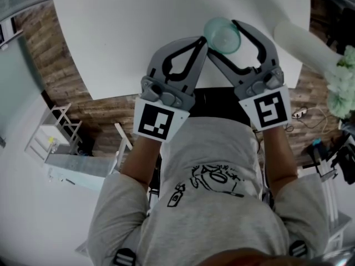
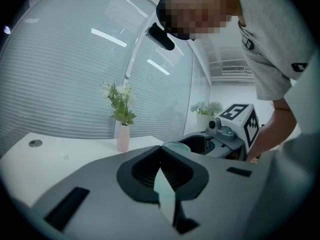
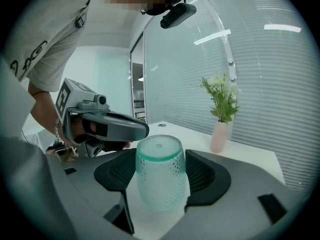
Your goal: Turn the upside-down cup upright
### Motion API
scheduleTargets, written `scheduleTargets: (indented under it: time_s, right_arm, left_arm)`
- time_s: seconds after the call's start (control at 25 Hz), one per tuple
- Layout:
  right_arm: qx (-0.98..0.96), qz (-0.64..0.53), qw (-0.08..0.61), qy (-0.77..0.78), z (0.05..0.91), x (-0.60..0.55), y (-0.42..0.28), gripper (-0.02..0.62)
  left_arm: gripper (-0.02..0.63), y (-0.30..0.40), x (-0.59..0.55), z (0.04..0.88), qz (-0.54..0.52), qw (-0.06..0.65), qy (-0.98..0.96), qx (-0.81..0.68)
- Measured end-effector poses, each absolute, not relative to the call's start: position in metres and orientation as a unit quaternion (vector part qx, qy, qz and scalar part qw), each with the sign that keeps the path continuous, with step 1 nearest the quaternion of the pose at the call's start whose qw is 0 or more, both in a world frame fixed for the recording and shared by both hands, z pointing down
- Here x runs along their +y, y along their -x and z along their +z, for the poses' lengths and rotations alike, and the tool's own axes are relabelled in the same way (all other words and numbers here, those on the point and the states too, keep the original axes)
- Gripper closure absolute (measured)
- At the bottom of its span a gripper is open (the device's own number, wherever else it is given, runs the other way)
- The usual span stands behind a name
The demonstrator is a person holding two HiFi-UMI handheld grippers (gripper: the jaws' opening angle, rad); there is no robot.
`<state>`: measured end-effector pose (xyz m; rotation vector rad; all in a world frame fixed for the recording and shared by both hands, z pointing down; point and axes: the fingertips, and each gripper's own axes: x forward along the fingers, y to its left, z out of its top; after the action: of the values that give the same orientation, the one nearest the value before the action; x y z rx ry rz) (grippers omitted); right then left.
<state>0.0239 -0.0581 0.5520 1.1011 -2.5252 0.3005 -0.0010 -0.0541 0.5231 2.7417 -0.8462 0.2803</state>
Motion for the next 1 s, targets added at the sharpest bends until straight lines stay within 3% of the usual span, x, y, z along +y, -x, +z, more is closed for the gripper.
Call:
scheduleTargets:
  time_s: [1.0]
  right_arm:
    - [-0.904,0.072,0.164,-0.388,0.453,-0.056,-0.023,0.275]
  left_arm:
    - [0.603,0.002,-0.052,0.435,0.069,0.102,-0.95,-0.288]
